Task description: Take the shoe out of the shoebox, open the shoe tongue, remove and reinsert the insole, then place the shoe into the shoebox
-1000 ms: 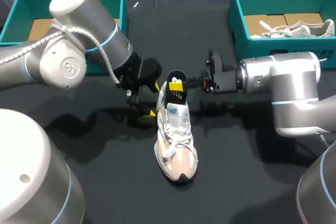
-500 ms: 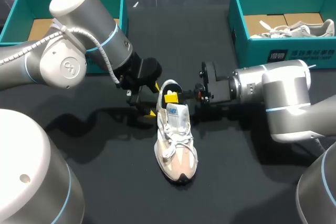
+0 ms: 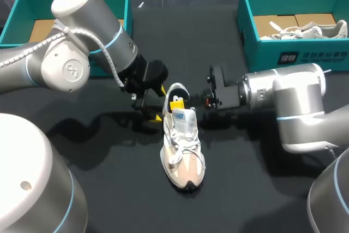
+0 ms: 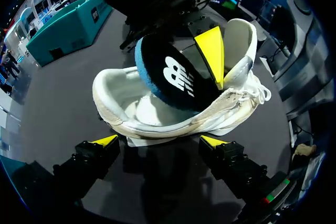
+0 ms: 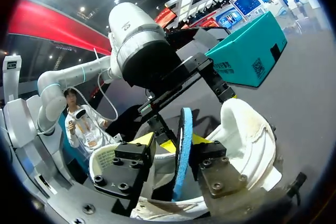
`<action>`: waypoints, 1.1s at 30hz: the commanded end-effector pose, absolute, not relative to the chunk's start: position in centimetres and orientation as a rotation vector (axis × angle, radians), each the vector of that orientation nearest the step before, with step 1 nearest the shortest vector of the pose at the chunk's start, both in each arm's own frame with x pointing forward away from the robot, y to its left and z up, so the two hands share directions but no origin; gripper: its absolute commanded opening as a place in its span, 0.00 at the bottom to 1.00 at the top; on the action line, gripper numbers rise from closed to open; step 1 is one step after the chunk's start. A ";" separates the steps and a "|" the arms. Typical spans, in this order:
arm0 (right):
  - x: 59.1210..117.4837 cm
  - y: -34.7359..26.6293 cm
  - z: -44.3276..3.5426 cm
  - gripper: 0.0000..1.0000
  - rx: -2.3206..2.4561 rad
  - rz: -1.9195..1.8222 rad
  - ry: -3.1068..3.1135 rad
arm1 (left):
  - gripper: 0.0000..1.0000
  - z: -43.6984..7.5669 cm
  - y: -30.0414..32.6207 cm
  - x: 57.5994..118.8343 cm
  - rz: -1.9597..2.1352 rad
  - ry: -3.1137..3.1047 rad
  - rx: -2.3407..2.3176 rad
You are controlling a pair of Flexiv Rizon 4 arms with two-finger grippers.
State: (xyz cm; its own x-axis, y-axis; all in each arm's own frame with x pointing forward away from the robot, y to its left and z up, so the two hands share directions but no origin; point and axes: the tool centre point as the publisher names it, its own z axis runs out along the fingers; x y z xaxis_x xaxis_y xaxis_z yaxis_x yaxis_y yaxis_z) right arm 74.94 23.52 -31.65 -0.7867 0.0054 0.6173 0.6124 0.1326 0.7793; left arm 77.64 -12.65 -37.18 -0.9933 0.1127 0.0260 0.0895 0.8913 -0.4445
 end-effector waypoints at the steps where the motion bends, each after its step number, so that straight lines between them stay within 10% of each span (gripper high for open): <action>1: 75.9 23.4 -30.6 0.44 -0.579 -1.679 -1.973 | 1.00 -37.2 -12.7 77.7 0.698 -3.006 -0.162; 9: 77.4 22.7 -30.2 0.40 -0.583 -1.691 -1.994 | 1.00 -37.2 -12.7 77.7 0.698 -3.006 -0.162; 14: 78.0 22.9 -30.7 0.00 -0.588 -1.682 -1.980 | 1.00 -37.2 -12.7 77.7 0.698 -3.006 -0.162; 31: 75.0 23.2 -33.0 0.00 -0.680 -1.621 -1.918 | 1.00 -37.2 -12.7 77.7 0.698 -3.006 -0.162; 33: 75.2 22.9 -32.3 0.22 -0.676 -1.626 -1.938 | 1.00 -37.2 -12.7 77.7 0.698 -3.006 -0.162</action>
State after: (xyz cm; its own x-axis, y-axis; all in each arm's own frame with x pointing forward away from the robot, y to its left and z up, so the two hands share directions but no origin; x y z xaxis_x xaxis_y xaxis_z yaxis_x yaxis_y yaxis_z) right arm 75.74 23.38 -33.32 -0.7374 0.0212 0.6752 0.6697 0.1531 0.7266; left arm 77.64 -12.65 -37.18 -0.9933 0.1127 0.0260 0.0895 0.8913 -0.4445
